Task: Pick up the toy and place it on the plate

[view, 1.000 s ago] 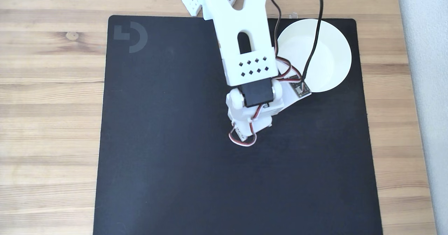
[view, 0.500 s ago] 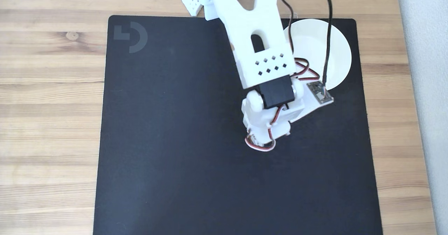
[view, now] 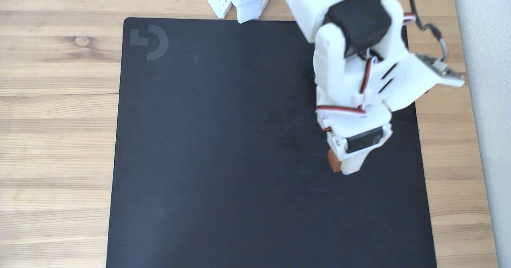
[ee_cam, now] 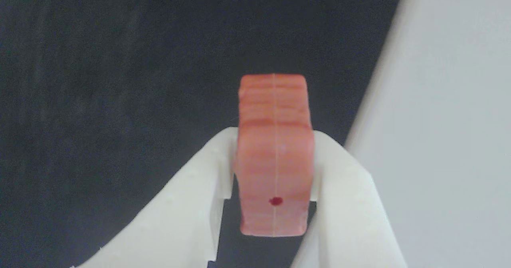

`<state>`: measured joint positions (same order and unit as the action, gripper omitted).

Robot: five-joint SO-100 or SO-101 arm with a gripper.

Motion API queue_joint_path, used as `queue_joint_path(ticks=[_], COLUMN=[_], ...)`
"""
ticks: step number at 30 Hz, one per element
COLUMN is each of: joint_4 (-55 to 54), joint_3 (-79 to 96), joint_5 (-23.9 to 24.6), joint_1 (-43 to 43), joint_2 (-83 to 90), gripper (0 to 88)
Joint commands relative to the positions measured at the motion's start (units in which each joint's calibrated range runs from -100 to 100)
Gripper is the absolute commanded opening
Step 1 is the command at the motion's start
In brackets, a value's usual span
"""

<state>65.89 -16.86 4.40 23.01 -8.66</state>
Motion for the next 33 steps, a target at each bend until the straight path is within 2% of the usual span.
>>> queue_joint_path(ticks=[1,5,13,20,27,29,33], joint_4=[-4.3,-8.0,-21.4,-33.0,-39.2,-39.1,-38.6], joint_3=[-0.8,5.5,35.9,61.4,71.4,74.7,78.1], joint_5=[2.5,5.1,10.1,13.3,14.5,16.2,16.5], joint_1=[3.1,4.8,11.1,20.4,28.7,29.9,30.1], joint_2=[8.8,14.9,32.8,43.7,46.1,46.2,48.0], gripper=[2.4,2.3,2.3,2.4,2.5,2.5,2.5])
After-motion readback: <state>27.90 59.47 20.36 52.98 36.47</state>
